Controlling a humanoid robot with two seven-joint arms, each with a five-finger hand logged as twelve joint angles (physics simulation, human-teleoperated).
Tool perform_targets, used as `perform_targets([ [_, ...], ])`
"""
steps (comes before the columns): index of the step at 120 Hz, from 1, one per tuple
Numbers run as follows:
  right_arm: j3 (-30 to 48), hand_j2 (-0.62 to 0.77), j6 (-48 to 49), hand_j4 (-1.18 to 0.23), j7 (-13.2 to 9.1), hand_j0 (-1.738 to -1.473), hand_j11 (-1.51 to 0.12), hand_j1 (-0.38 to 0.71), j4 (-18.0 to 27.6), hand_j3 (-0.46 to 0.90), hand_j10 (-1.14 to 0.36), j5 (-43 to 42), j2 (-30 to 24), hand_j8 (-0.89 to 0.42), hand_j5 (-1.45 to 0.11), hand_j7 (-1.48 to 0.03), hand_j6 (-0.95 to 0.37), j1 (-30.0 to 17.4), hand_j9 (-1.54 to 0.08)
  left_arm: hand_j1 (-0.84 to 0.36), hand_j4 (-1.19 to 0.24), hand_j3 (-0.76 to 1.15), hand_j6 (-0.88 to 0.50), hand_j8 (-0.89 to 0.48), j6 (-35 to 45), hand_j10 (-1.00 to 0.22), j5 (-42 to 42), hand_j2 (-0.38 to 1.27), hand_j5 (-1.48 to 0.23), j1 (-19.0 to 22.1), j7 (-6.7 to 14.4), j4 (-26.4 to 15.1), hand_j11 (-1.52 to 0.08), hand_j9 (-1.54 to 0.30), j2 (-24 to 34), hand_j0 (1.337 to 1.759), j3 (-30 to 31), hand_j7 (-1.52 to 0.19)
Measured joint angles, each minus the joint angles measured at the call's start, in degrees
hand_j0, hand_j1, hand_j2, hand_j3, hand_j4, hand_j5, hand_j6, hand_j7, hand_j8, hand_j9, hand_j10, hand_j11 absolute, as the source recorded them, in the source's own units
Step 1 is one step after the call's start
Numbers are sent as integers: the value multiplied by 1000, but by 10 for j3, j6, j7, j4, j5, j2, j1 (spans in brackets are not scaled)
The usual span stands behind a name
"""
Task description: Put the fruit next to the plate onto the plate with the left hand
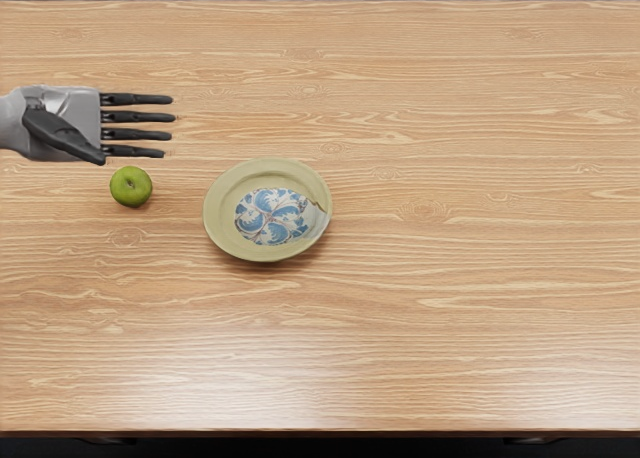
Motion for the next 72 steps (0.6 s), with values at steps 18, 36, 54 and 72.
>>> perform_targets([
  [18, -1, 0, 0, 0, 0, -1658, 0, -349, 0, 0, 0, -2, 0, 0, 0, 0, 0, 1, 0, 331, -12, 0, -11, -12, 0, -12, 1, 2, -19, -1, 0, -15, -19, -19, 5, 1658, 3, -19],
  [36, -1, 0, 0, 0, 0, -1658, 0, -349, 0, 0, 0, -3, 0, 0, 0, 0, 0, 1, 0, 331, -12, 0, -11, -11, 0, -12, 62, 2, -19, -38, 0, -22, -19, -19, 10, 1658, -4, -19],
  [54, -1, 0, 0, 0, 0, -1658, 0, -349, 1, 0, 0, -3, 0, 0, 0, 0, 0, 2, 0, 330, -15, 0, -14, -14, 48, -15, 270, 2, -20, -44, 0, -108, -20, -20, 11, 1658, -19, -20],
  [72, -1, 0, 0, 0, 0, -1658, 0, -349, 1, 0, 0, -3, 0, 0, 0, 0, 0, 2, 0, 329, -18, 0, -18, -18, 144, -18, 500, 3, -22, -37, 0, -154, -21, -22, -7, 1658, -20, -22],
])
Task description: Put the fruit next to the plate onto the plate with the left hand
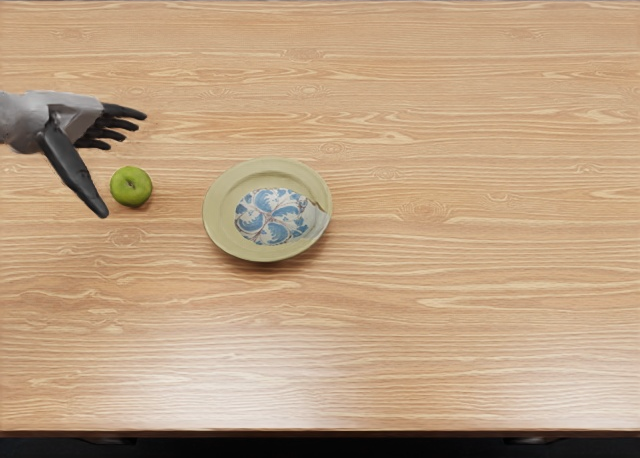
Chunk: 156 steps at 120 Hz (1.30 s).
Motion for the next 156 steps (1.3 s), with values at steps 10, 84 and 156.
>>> perform_targets([
  [10, 0, 0, 0, 0, 0, -1658, 0, -349, 0, 0, 0, 0, 0, 0, 0, 0, 0, 0, 0, 329, -19, 0, -20, -20, 61, -19, 99, 3, -22, 1, 0, -8, -22, -22, -27, 1658, 18, -22],
  [84, 1, 0, 0, 0, 0, -1658, 0, -349, -1, 0, 0, 0, 0, 0, 0, 0, 0, 1, 0, 285, -61, 0, -62, -62, 350, -60, 318, 14, -73, 63, 0, 11, -72, -73, -142, 1658, 150, -73],
  [156, 1, 0, 0, 0, 0, -1658, 0, -349, -1, 0, 0, 0, 0, 0, 0, 0, 0, 1, 0, 131, -189, 0, -190, -190, 381, -188, 349, 40, -240, 79, 0, 123, -239, -239, -217, 1658, 168, -239],
])
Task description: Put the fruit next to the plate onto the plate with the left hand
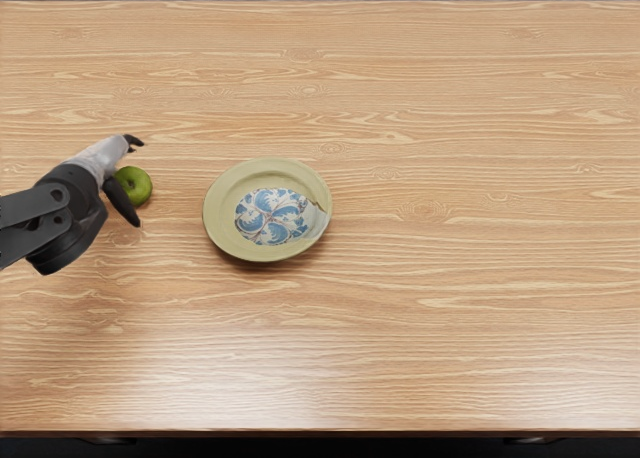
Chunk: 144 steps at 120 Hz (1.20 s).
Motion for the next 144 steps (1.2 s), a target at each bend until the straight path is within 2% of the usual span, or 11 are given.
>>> perform_targets([
  [21, 0, 0, 0, 0, 0, -1658, 0, -349, 0, 0, 0, 0, 0, 0, 0, 0, 0, 1, 0, 116, -201, 0, -202, -202, 11, -201, 7, 43, -256, 0, 0, 38, -255, -256, -12, 1658, 8, -256],
  [64, -1, 0, 0, 0, 0, -1658, 0, -349, 0, 0, 0, 0, 0, 0, 0, 0, 0, 2, 0, 72, -237, 0, -238, -238, 19, -237, 12, 50, -303, -2, 0, 67, -303, -303, -41, 1658, 24, -303],
  [111, -1, 0, 0, 0, 1, -1658, 0, -349, 0, 0, 0, 0, 0, 0, 0, 0, 0, 2, 0, 7, -291, 5, -292, -292, 22, -291, 13, 63, -374, -6, 0, 73, -374, -374, -50, 1657, 30, -374],
  [116, -1, 0, 0, 0, 1, -1658, 0, -349, 0, 0, 0, 0, 0, 0, 0, 0, 0, 2, 0, -4, -298, 85, -300, -301, 22, -302, 13, 20, -385, -6, 1, 73, -379, -381, -54, 1684, 30, -383],
  [123, -1, 0, 0, 0, 1, -1658, 0, -349, 0, 0, 0, 0, 0, 0, 0, 0, 0, 2, 0, -12, -306, 66, -311, -314, 21, -316, 13, 62, -402, -7, 2, 73, -389, -394, -54, 1667, 31, -398],
  [129, -1, 0, 0, 0, 1, -1658, 0, -349, 0, 0, 0, 0, 0, 0, 0, 0, 0, 2, 0, -26, -314, 142, -319, -322, 21, -324, 14, 31, -411, -6, 2, 73, -397, -402, -54, 1667, 31, -407],
  [144, -1, 0, 0, 0, 1, -1658, 0, -349, 0, 0, 0, 0, 0, 0, 0, 0, 0, 3, 0, -41, -332, 121, -335, -338, 21, -339, 13, 68, -433, -7, 1, 73, -424, -427, -55, 1660, 30, -430],
])
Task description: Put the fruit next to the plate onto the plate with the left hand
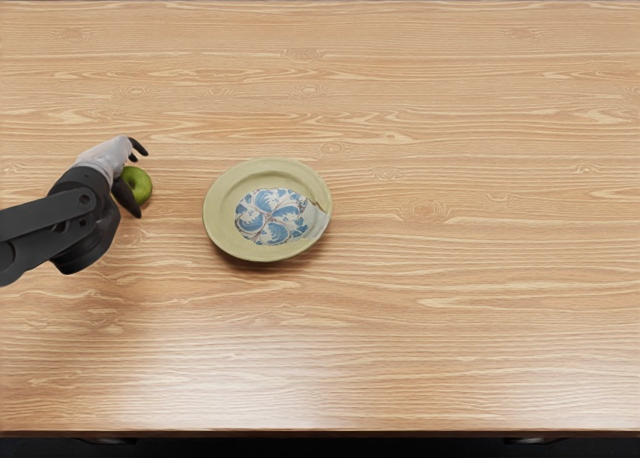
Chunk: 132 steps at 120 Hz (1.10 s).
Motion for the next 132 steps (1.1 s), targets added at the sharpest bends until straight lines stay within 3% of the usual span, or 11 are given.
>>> perform_targets([
  [76, 0, 0, 0, 0, 0, -1658, 0, -349, 0, 0, 0, 0, 0, 0, 0, 0, 0, 0, 0, -169, -448, 15, -449, -451, 0, -449, -1, 65, -588, -4, -1, -1, -585, -586, 1, 1657, 0, -587],
  [96, 0, 0, 0, 0, 0, -1658, 0, -349, 0, 0, 0, 0, 0, 0, 0, 0, 0, 2, 0, -199, -485, 7, -486, -411, -1, -488, -1, 78, -644, -4, -1, -1, -640, -641, 3, 1657, 0, -644],
  [132, 0, 0, 0, 0, 0, -1658, 0, -349, 0, 0, 0, 0, 0, 0, 0, 0, 0, 4, 0, -247, -557, 2, -416, -360, 0, -518, -2, 159, -719, -3, -1, -1, -731, -731, 1, 1655, 0, -722],
])
